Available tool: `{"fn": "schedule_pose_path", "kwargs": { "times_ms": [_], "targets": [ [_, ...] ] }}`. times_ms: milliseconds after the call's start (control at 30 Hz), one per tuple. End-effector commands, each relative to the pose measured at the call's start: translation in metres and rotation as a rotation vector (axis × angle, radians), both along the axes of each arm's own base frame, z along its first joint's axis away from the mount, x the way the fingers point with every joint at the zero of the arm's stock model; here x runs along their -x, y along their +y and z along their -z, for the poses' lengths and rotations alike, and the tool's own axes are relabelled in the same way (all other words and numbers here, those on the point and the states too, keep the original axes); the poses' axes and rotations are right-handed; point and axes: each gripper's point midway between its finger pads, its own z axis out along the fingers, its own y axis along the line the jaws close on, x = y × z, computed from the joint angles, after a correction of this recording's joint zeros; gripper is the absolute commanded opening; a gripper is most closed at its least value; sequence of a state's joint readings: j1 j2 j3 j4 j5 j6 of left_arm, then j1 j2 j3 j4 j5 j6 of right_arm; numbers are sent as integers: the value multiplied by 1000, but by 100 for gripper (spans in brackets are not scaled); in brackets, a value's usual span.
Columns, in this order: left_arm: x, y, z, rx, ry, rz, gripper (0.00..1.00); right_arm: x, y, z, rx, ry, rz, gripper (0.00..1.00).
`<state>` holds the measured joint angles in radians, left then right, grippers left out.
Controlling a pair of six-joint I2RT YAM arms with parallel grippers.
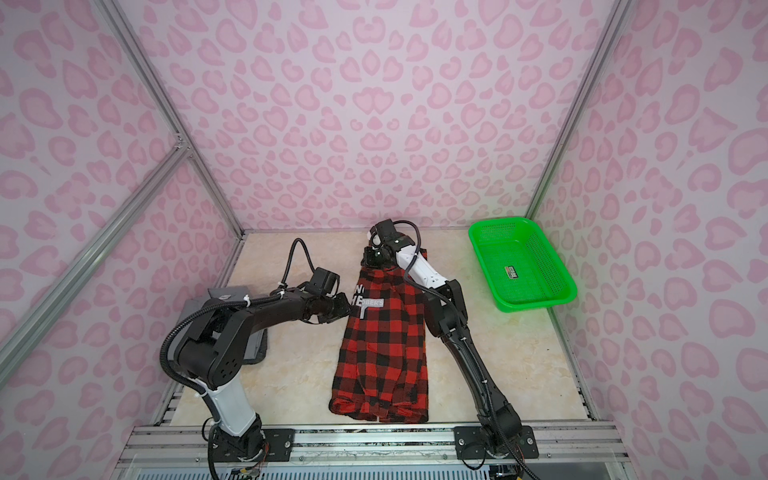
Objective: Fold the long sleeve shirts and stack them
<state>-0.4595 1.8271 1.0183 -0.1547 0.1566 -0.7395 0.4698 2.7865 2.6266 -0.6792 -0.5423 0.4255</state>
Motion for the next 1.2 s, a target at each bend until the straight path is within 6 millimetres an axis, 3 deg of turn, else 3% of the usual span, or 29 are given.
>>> {"fn": "schedule_pose_path", "kwargs": {
  "times_ms": [0, 133, 267, 333, 400, 533, 600, 667, 867, 1000, 1167],
  "targets": [
    [25, 12, 18, -41, 96, -10, 39, 0, 2, -2, 23, -37, -13, 16],
    [31, 15, 19, -45, 99, -6, 30, -9, -15, -10, 43, -37, 34, 17],
    [40, 19, 16, -41, 94, 0, 26, -10, -33, -52, 68, -84, 50, 29],
    [47, 21, 11, -33, 92, -2, 34, 2, -38, -77, 79, -93, 39, 37],
    [53, 22, 4, -11, 83, -2, 48, 20, -43, -96, 96, -104, 39, 46],
    [73, 23, -7, 47, 80, -2, 67, 70, -61, -137, 79, -199, 70, 58],
    [85, 22, -11, 76, 84, -1, 73, 99, -74, -145, 49, -193, 105, 61],
    [98, 20, -14, 108, 88, 10, 77, 129, -88, -141, 50, -162, 126, 63],
    [145, 4, -17, 161, 121, 77, 84, 238, -141, -85, 175, -2, 142, 68],
    [174, 6, -13, 184, 145, 90, 88, 301, -169, -58, 194, 75, 175, 69],
    [206, 2, -7, 211, 194, 122, 90, 364, -173, -28, 197, 161, 177, 70]
  ]
}}
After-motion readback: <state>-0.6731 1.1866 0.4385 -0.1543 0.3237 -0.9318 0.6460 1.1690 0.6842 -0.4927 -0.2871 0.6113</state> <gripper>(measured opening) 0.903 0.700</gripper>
